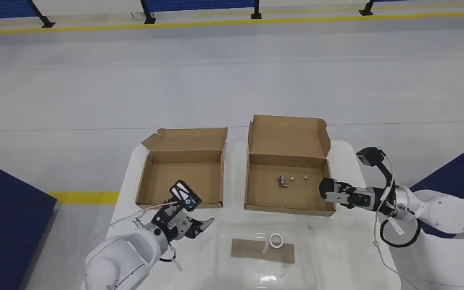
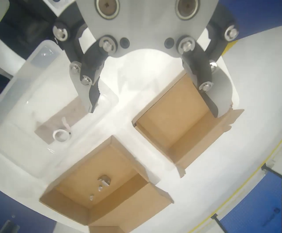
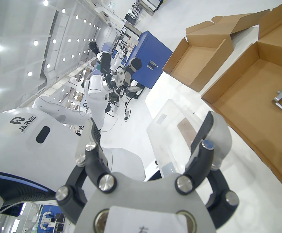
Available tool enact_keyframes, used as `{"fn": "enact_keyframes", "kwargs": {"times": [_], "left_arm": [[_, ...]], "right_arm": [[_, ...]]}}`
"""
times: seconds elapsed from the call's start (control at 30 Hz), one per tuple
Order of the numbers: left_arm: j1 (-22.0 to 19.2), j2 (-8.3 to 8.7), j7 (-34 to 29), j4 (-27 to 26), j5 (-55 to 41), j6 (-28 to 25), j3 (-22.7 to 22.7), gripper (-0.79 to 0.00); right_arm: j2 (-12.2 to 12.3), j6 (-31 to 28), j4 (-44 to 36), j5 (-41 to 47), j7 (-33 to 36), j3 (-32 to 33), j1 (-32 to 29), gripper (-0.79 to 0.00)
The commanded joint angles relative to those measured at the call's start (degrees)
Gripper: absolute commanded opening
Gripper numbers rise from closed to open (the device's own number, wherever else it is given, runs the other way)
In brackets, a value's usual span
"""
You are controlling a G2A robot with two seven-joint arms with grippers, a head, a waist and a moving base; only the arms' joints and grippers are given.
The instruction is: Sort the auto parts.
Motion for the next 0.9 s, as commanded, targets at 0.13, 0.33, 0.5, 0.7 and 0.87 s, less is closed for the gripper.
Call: {"fn": "enact_keyframes", "kwargs": {"times": [0.13,0.33,0.5,0.7,0.87], "left_arm": [[-6.00,-0.90,-15.61,-1.92,-4.67,3.73,10.33,0.000],[-12.94,-2.23,-24.16,0.56,-6.76,8.06,19.54,0.000],[-15.76,-2.85,-28.43,1.50,-8.02,7.65,24.50,0.000],[-15.76,-2.85,-28.43,1.50,-8.02,7.65,24.50,0.000],[-15.73,-2.96,-27.07,2.52,-6.35,7.16,26.55,0.000]], "right_arm": [[0.00,0.00,0.00,0.00,0.00,0.00,0.00,0.000],[0.00,0.00,0.00,0.00,0.00,0.00,0.00,0.000],[0.00,0.00,0.00,0.00,0.00,0.00,0.00,0.000],[0.00,0.00,0.00,0.00,0.00,0.00,0.00,0.000],[0.00,0.00,0.00,0.00,0.00,0.00,0.00,0.000]]}}
